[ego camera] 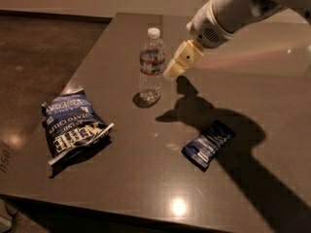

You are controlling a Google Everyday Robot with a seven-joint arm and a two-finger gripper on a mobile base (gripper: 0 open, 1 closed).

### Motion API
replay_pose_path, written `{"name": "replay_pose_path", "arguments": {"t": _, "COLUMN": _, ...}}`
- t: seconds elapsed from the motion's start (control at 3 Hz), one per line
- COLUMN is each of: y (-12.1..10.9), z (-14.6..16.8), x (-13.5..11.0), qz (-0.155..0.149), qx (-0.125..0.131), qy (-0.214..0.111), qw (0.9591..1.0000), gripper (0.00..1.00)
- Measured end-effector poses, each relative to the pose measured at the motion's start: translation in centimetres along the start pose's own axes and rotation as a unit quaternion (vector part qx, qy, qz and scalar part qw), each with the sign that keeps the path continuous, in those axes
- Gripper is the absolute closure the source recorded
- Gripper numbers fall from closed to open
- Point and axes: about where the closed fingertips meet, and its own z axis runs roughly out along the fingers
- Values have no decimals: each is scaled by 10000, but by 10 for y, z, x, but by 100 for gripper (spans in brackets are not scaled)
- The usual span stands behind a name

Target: Knock water bottle over

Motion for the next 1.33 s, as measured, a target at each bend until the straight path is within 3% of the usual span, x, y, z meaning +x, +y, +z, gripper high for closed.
{"name": "replay_pose_path", "arguments": {"t": 1.0, "y": 17, "z": 30, "x": -34, "qz": -231, "qx": -443, "qy": -329, "qw": 9982, "gripper": 0}}
{"name": "replay_pose_path", "arguments": {"t": 1.33, "y": 24, "z": 33, "x": -43, "qz": -295, "qx": -655, "qy": -406, "qw": 9966, "gripper": 16}}
